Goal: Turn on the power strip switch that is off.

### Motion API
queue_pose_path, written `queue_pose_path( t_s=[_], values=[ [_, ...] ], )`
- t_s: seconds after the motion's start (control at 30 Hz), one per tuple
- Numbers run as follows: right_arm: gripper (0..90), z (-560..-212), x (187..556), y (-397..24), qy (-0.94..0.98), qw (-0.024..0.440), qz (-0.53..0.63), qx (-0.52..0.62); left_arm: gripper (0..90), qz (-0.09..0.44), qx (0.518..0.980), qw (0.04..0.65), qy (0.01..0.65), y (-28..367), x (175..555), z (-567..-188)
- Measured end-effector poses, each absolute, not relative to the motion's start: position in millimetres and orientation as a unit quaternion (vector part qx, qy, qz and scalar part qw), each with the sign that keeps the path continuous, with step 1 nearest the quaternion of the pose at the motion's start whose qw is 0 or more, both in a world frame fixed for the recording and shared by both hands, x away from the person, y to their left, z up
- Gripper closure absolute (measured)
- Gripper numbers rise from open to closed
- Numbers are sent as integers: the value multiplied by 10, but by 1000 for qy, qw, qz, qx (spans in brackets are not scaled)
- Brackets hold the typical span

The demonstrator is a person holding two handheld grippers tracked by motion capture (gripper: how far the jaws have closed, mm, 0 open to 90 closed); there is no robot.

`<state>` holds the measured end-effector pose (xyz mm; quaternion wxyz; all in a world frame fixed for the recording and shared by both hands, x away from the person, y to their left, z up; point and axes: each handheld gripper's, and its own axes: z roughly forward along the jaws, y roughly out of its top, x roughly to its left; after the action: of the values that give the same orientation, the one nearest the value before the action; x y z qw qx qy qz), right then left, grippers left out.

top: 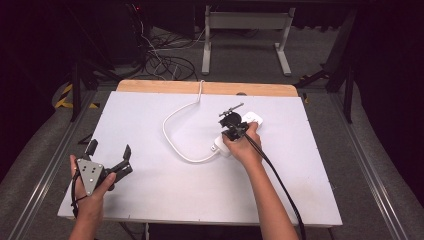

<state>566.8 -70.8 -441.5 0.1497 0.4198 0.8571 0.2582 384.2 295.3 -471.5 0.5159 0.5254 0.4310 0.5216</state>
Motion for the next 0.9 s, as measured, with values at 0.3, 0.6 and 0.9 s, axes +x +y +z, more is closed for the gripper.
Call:
queue_pose_path(
  t_s=[0.3, 0.6, 0.9],
  values=[
    [900, -4289, 5609, -907, 827, 162, 346, 412, 44, 527, 518, 519, 430, 2973, 3836, -4708],
    [900, -3682, 5012, -1849, 779, 223, 451, 375, 45, 524, 519, 520, 431, 2947, 3826, -4701],
    [900, -3742, 4354, -2646, 680, 303, 550, 378, 44, 526, 518, 519, 430, 2960, 3822, -4699]
  ],
)
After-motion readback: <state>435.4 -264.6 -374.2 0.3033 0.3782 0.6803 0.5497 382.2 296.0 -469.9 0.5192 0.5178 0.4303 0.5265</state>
